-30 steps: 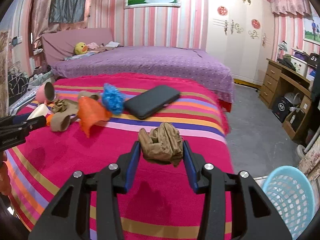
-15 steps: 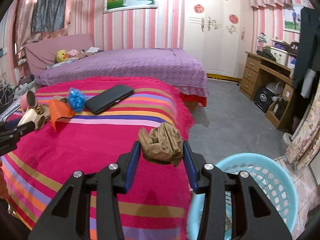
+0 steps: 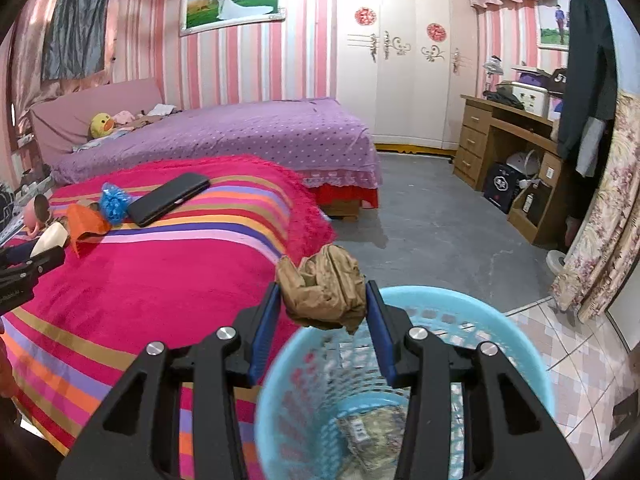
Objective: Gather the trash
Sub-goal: 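Carry the white lid and brown paper over the blue basket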
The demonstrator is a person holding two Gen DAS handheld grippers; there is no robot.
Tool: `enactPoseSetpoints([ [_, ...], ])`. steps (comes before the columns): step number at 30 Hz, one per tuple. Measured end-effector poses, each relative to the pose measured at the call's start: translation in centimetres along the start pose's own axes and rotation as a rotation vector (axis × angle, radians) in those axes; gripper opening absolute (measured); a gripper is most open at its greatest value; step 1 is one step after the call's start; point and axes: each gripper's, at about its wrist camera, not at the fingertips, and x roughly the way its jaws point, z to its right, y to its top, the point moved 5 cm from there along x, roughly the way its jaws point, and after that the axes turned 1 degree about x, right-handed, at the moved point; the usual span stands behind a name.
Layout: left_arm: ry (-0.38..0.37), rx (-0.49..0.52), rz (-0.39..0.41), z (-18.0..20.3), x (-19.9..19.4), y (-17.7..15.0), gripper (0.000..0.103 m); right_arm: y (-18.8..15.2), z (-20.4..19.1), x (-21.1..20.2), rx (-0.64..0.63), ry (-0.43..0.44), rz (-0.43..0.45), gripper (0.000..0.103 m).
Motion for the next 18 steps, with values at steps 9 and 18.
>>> enactPoseSetpoints([
  [9, -0.065, 0.028, -0.002, 6.4, 0.1, 0.1, 0.061, -1.1, 5.1, -1.8, 0.033, -0.061, 0.011, 0.043],
  [18, -0.158, 0.09, 0.011, 14.8, -0.4, -0.1, 0.061, -3.2, 10.8, -2.9, 0.083, -0.109, 0.002, 0.043],
])
